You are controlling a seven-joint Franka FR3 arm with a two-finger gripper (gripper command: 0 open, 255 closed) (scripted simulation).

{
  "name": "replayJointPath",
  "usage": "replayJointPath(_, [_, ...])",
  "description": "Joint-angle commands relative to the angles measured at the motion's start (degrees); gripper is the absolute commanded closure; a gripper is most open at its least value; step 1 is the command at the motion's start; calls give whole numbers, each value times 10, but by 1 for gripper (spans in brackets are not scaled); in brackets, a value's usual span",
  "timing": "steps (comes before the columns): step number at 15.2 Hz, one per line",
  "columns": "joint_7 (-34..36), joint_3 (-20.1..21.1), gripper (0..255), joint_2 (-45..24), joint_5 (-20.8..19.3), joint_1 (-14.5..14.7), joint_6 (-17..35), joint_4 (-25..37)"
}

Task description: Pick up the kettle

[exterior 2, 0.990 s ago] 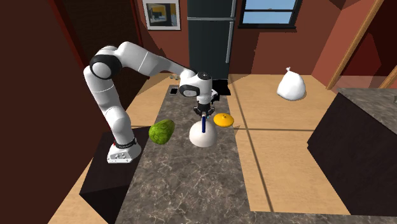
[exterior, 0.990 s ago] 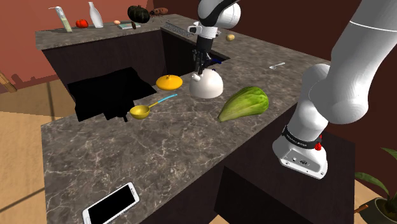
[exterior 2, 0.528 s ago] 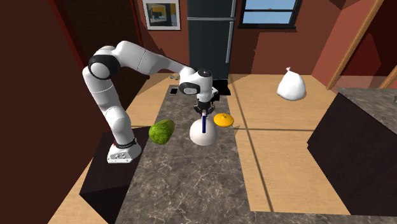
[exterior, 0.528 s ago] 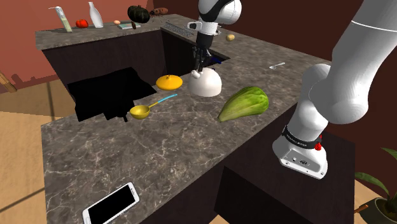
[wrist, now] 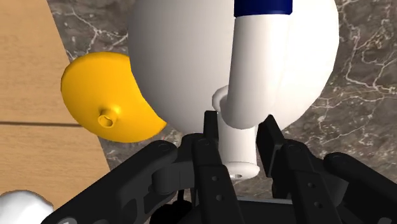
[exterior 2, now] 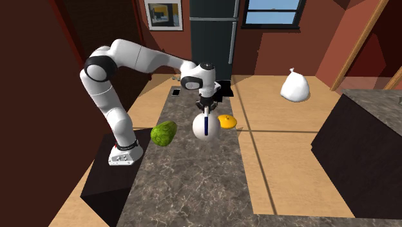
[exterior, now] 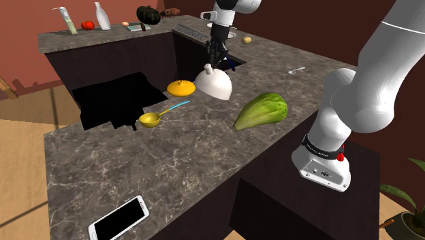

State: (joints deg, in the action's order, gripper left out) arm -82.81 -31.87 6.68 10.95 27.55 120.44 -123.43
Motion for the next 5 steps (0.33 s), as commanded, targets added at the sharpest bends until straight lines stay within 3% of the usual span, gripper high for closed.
replayJointPath(1, [6, 2, 255, 5, -4, 0, -14, 12])
replayJointPath(5, [12, 3, 255, 10, -9, 0, -29, 23])
